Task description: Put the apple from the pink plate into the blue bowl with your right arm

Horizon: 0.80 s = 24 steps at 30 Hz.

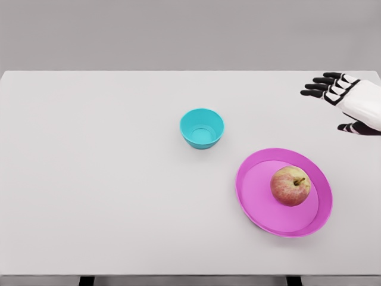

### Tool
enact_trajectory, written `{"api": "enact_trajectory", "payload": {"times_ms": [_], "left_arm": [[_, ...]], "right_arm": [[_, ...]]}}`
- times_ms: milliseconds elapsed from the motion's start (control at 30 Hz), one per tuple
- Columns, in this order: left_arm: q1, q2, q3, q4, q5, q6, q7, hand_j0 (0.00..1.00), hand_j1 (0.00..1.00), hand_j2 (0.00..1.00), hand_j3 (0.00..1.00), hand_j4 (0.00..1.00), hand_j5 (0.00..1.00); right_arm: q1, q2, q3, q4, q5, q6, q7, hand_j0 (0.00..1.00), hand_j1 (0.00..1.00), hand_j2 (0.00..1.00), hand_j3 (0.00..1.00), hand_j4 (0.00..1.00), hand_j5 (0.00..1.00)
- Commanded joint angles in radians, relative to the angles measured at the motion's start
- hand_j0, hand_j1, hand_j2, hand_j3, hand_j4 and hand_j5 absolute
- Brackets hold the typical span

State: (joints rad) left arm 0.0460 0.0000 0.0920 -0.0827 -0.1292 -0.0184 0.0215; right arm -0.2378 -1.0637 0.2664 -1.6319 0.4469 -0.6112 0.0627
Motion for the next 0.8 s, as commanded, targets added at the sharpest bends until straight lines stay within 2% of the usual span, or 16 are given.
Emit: {"api": "enact_trajectory", "payload": {"times_ms": [0,67,133,200,267,300,333,433,533,600,633,767], "left_arm": [[-0.002,0.0,0.0,0.0,-0.001,0.0,0.0,1.0,1.0,1.0,1.0,1.0,1.0],[0.0,0.0,0.0,0.0,0.0,0.0,0.0,1.0,1.0,1.0,1.0,1.0,1.0],[0.0,0.0,0.0,0.0,0.0,0.0,0.0,1.0,1.0,1.0,1.0,1.0,1.0],[0.0,0.0,0.0,0.0,0.0,0.0,0.0,1.0,1.0,1.0,1.0,1.0,1.0],[0.0,0.0,0.0,0.0,-0.001,0.0,0.0,1.0,1.0,1.0,1.0,1.0,1.0],[0.0,0.0,0.0,0.0,0.0,0.0,0.0,1.0,1.0,1.0,1.0,1.0,1.0],[0.0,0.0,0.0,0.0,0.0,0.0,0.0,1.0,1.0,1.0,1.0,1.0,1.0],[0.0,0.0,0.0,0.0,0.0,0.0,0.0,1.0,1.0,1.0,1.0,1.0,1.0],[0.0,0.0,0.0,0.0,0.0,0.0,0.0,1.0,1.0,1.0,1.0,1.0,1.0],[0.0,0.0,0.0,0.0,0.0,0.0,0.0,1.0,1.0,1.0,1.0,1.0,1.0],[0.0,0.0,0.0,0.001,0.0,0.0,0.0,1.0,1.0,1.0,1.0,1.0,1.0],[0.0,0.0,0.0,0.001,0.0,0.0,0.0,1.0,1.0,1.0,1.0,1.0,1.0]], "right_arm": [[0.0,-0.005,0.001,-0.002,-0.007,0.0,0.0,1.0,1.0,1.0,1.0,1.0,1.0],[0.003,-0.012,-0.001,-0.002,-0.01,0.0,-0.004,1.0,1.0,1.0,1.0,1.0,1.0],[0.002,-0.065,-0.003,0.001,-0.011,0.0,-0.004,1.0,1.0,1.0,1.0,1.0,1.0],[0.038,-0.076,-0.001,-0.034,-0.008,0.0,0.003,1.0,1.0,1.0,1.0,1.0,1.0],[0.041,-0.154,-0.016,-0.092,-0.01,0.0,0.088,1.0,1.0,1.0,1.0,1.0,1.0],[0.043,-0.162,-0.041,-0.123,-0.011,0.0,0.15,1.0,1.0,1.0,1.0,1.0,1.0],[0.043,-0.162,-0.061,-0.123,-0.025,0.0,0.222,1.0,1.0,1.0,1.0,1.0,1.0],[0.043,-0.162,-0.065,-0.123,-0.161,0.0,0.451,1.0,1.0,1.0,1.0,1.0,1.0],[0.051,-0.153,-0.05,-0.123,-0.188,0.0,0.503,1.0,1.0,1.0,1.0,1.0,1.0],[0.109,-0.122,-0.05,-0.123,-0.188,0.0,0.51,1.0,1.0,1.0,1.0,1.0,1.0],[0.112,-0.099,-0.049,-0.123,-0.188,0.0,0.511,1.0,1.0,1.0,1.0,1.0,1.0],[0.103,-0.098,-0.035,-0.123,-0.186,0.0,0.511,1.0,1.0,1.0,1.0,1.0,1.0]]}}
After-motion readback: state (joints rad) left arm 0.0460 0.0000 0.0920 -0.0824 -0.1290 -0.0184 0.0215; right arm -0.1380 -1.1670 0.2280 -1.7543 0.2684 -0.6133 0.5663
